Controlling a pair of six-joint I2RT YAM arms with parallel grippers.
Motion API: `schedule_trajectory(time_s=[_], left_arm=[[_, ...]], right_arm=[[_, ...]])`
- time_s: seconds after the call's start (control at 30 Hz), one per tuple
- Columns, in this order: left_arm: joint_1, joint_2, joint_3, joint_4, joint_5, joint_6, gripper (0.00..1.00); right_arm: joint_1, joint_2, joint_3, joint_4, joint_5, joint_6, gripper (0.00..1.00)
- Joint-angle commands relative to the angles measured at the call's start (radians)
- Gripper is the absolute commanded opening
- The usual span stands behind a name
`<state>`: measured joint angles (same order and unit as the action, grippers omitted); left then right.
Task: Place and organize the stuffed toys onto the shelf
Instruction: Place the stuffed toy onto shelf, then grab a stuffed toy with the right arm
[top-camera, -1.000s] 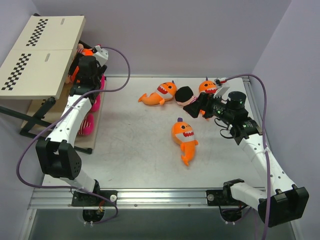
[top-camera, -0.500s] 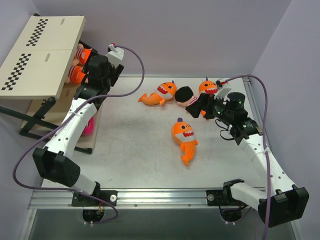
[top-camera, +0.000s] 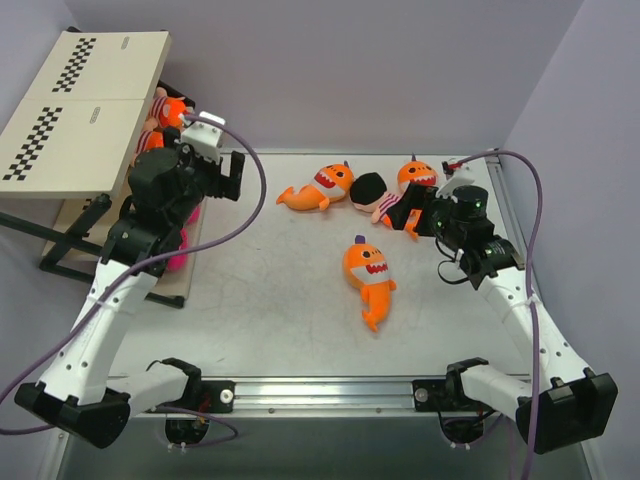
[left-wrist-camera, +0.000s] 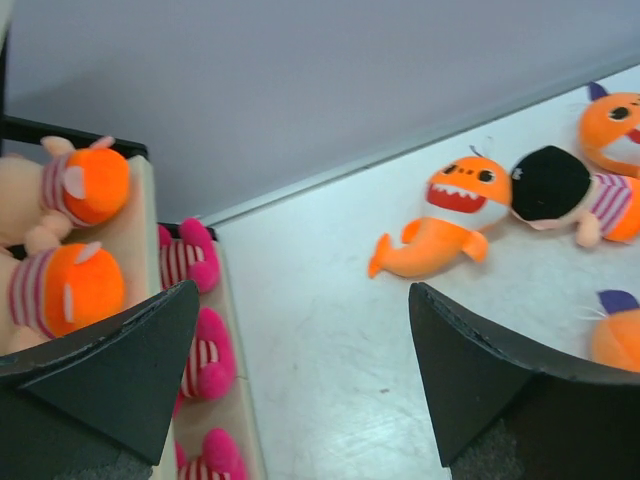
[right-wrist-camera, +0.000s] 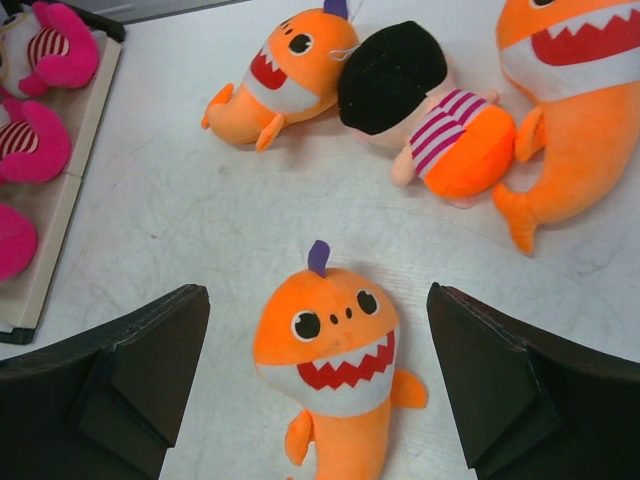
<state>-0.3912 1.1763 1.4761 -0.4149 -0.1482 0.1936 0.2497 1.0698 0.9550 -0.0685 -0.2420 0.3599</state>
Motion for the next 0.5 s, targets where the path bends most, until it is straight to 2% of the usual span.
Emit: schedule_trajectory(time_s=[0.0, 0.13, 0.3, 0.47], left_arm=[[-0.005, -0.081, -0.123, 0.019, 0.145, -0.123, 0.94], [-0.009, -0.17, -0.273, 0.076, 0.2, -0.171, 0.94], [-0.032, -0.23, -0.396, 0.125, 0.282, -0.216, 0.94], [-0.077, -0.248, -0.505, 0.151, 0.25, -0.223, 0.94]], right_arm=[[0.002, 0.022, -0.009, 0.032, 0.107, -0.032, 0.95], [0.017, 0.074, -0.019, 0.108, 0.177, -0.078, 0.92], [0.091, 0.217, 0.013, 0.148, 0.355, -0.188, 0.91], [0.175, 0.379, 0.111, 0.183, 0.469, -0.321, 0.91]])
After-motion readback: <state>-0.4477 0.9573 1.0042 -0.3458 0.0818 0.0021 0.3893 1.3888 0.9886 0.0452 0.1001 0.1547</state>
